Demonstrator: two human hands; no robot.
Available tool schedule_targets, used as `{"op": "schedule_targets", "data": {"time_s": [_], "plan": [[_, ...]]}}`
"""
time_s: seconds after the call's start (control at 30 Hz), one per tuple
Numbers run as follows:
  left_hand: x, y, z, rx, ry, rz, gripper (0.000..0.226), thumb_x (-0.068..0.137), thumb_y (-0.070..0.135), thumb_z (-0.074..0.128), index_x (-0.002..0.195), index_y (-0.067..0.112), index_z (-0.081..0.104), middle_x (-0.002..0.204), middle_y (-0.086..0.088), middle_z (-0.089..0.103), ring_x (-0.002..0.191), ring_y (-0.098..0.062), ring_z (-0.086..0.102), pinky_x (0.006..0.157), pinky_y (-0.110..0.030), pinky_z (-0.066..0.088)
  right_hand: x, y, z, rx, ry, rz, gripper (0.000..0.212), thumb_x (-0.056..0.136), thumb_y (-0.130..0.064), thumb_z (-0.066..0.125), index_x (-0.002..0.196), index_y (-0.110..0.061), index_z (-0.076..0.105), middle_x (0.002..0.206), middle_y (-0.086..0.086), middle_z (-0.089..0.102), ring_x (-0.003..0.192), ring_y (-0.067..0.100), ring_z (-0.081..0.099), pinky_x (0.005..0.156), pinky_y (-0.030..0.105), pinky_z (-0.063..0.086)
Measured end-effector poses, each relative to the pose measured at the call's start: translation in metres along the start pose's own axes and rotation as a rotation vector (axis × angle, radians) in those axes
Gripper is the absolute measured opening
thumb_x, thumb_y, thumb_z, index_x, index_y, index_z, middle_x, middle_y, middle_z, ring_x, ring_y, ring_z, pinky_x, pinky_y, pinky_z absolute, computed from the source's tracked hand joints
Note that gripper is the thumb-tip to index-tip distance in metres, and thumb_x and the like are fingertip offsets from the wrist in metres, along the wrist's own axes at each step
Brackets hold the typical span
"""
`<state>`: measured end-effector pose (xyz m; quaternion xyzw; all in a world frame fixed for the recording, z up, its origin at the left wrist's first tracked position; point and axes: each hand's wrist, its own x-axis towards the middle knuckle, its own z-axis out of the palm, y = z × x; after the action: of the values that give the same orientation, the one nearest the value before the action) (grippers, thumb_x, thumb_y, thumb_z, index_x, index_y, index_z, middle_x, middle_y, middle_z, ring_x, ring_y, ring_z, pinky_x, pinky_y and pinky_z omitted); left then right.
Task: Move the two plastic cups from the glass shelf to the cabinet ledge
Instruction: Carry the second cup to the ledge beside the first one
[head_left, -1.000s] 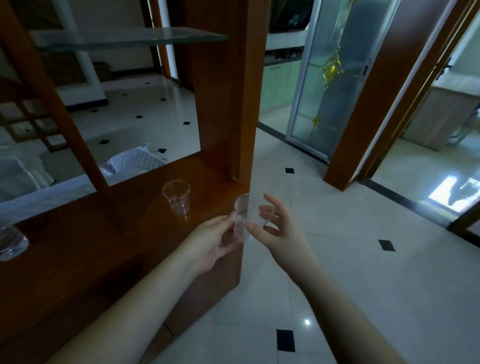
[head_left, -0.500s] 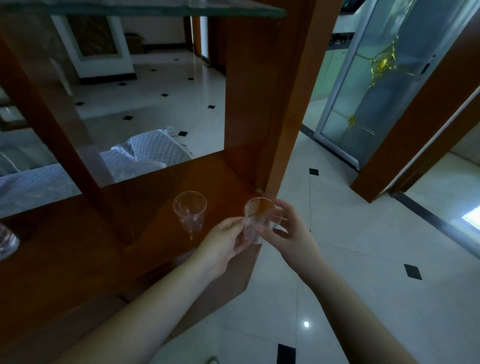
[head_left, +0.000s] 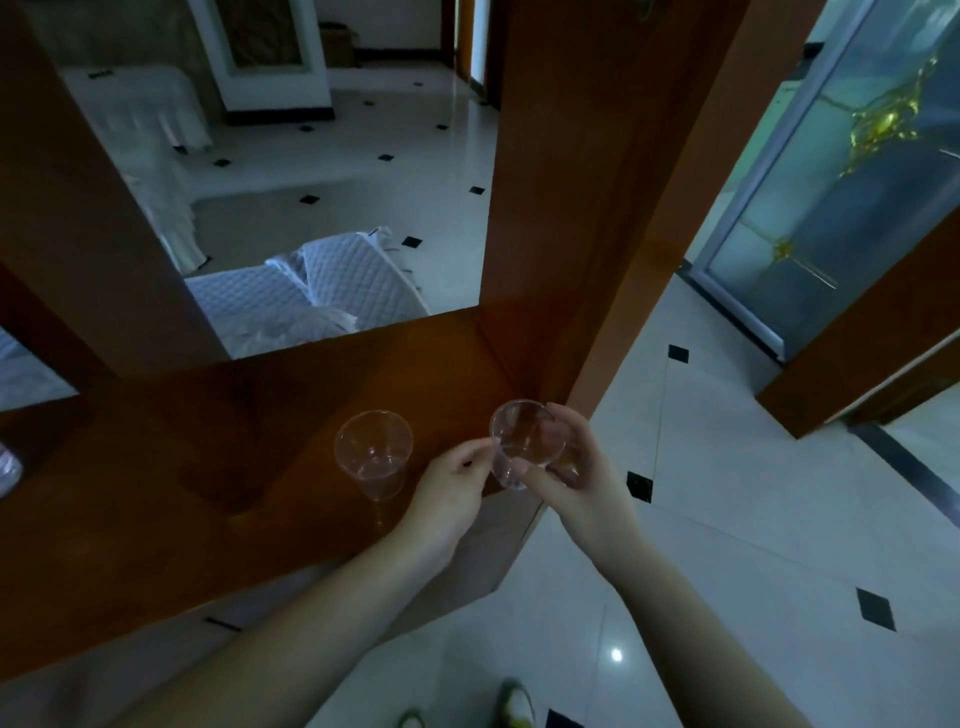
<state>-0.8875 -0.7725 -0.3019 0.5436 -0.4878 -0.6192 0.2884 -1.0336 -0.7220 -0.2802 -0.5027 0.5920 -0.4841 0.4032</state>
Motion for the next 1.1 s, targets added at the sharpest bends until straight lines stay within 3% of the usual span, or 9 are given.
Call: {"op": "schedule_targets", "data": {"time_s": [0.07, 0.13, 0.33, 0.53, 0.63, 0.73, 0.9, 0.97, 1.1], "plan": [[0.005, -0.001, 0.002, -0.006, 0.057, 0.021, 0.028, 0.102, 0.033, 0.044, 0.123, 0.032, 0.063, 0.135, 0.002, 0.059, 0.124, -0.02, 0.052, 0.108, -0.041, 0.041, 0.012, 0.005, -0.003, -0.008, -0.053, 0.008, 0.059, 0.078, -0.029, 0.078, 0.124, -0.045, 0.046, 0.113, -0.032, 0.057, 0.109, -0.004, 0.057, 0.087, 0.017, 0.048], [0.006, -0.002, 0.006, -0.018, 0.104, 0.026, 0.026, 0.102, 0.032, 0.044, 0.121, 0.035, 0.062, 0.133, 0.003, 0.06, 0.121, -0.018, 0.054, 0.104, -0.037, 0.042, 0.022, 0.009, -0.006, -0.015, -0.108, 0.019, 0.06, 0.078, -0.032, 0.078, 0.124, -0.049, 0.044, 0.12, -0.025, 0.056, 0.115, 0.0, 0.055, 0.096, 0.025, 0.047], [0.004, -0.005, 0.012, -0.037, 0.238, 0.065, 0.028, 0.101, 0.022, 0.047, 0.109, 0.048, 0.055, 0.115, 0.024, 0.062, 0.102, 0.008, 0.059, 0.075, -0.01, 0.046, 0.049, 0.015, -0.009, -0.065, -0.239, 0.007, 0.07, 0.079, -0.035, 0.076, 0.138, -0.036, 0.037, 0.133, -0.012, 0.053, 0.123, 0.002, 0.049, 0.102, 0.023, 0.043], [0.0, -0.011, 0.011, 0.075, 0.331, 0.083, 0.036, 0.1, 0.011, 0.049, 0.129, 0.032, 0.052, 0.114, 0.025, 0.058, 0.091, 0.03, 0.049, 0.068, 0.006, 0.037, 0.059, 0.021, -0.002, -0.034, -0.31, 0.004, 0.073, 0.079, -0.035, 0.075, 0.14, -0.037, 0.035, 0.128, -0.026, 0.051, 0.119, -0.011, 0.047, 0.104, 0.023, 0.041], [-0.001, -0.014, 0.009, 0.107, 0.388, 0.105, 0.036, 0.099, 0.012, 0.05, 0.129, 0.03, 0.053, 0.125, 0.01, 0.059, 0.093, 0.029, 0.049, 0.07, 0.007, 0.035, 0.059, 0.023, 0.002, -0.03, -0.331, -0.007, 0.072, 0.08, -0.033, 0.075, 0.14, -0.036, 0.036, 0.128, -0.027, 0.052, 0.121, -0.008, 0.048, 0.105, 0.026, 0.041], [-0.004, -0.015, 0.009, 0.106, 0.385, 0.128, 0.035, 0.099, 0.013, 0.05, 0.125, 0.036, 0.052, 0.127, 0.009, 0.059, 0.098, 0.029, 0.048, 0.073, 0.006, 0.036, 0.059, 0.023, 0.004, -0.073, -0.331, -0.034, 0.071, 0.08, -0.039, 0.073, 0.14, -0.042, 0.035, 0.127, -0.036, 0.05, 0.122, -0.008, 0.046, 0.105, 0.026, 0.04], [-0.012, -0.02, 0.011, 0.093, 0.327, 0.166, 0.045, 0.099, 0.012, 0.05, 0.141, 0.027, 0.045, 0.139, 0.009, 0.056, 0.123, 0.008, 0.048, 0.09, -0.002, 0.039, 0.06, 0.018, 0.006, -0.243, -0.367, -0.112, 0.075, 0.086, -0.049, 0.063, 0.147, -0.043, 0.022, 0.145, -0.016, 0.04, 0.128, -0.009, 0.035, 0.102, 0.015, 0.031], [-0.015, -0.02, 0.011, 0.093, 0.312, 0.179, 0.049, 0.099, 0.012, 0.049, 0.145, 0.027, 0.04, 0.143, 0.009, 0.052, 0.127, 0.003, 0.046, 0.094, -0.003, 0.037, 0.061, 0.017, 0.007, -0.265, -0.379, -0.116, 0.077, 0.086, -0.052, 0.061, 0.148, -0.042, 0.018, 0.148, -0.014, 0.038, 0.132, -0.004, 0.033, 0.104, 0.02, 0.03], [-0.015, -0.021, 0.006, 0.092, 0.306, 0.174, 0.054, 0.099, 0.012, 0.049, 0.148, 0.029, 0.033, 0.149, 0.009, 0.045, 0.125, 0.009, 0.042, 0.086, 0.004, 0.034, 0.063, 0.017, 0.007, -0.25, -0.375, -0.072, 0.085, 0.078, -0.066, 0.057, 0.149, -0.043, 0.015, 0.151, -0.013, 0.036, 0.135, 0.002, 0.032, 0.111, 0.032, 0.031]]}}
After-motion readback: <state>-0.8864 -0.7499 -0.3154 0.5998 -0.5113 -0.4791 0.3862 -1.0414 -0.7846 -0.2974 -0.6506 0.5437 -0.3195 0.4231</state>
